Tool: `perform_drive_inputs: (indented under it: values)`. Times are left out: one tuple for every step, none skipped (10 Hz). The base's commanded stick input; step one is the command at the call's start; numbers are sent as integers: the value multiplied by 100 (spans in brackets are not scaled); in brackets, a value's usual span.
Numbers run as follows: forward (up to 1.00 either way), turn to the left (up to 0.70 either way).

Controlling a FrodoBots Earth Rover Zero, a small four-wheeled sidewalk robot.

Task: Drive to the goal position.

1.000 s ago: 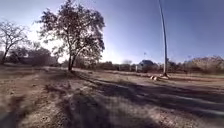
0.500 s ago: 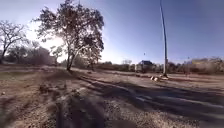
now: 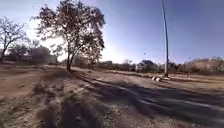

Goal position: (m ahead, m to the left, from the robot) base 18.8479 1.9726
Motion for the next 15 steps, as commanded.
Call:
perform_drive_inputs:
  values:
    - [50, 0]
    - [50, 0]
    - [50, 0]
    - [50, 0]
    - [50, 0]
    - [50, 0]
    - [50, 0]
    - [50, 0]
    - [50, 0]
    - [50, 0]
    - [50, 0]
    - [50, 0]
    - [50, 0]
    - [50, 0]
    - [50, 0]
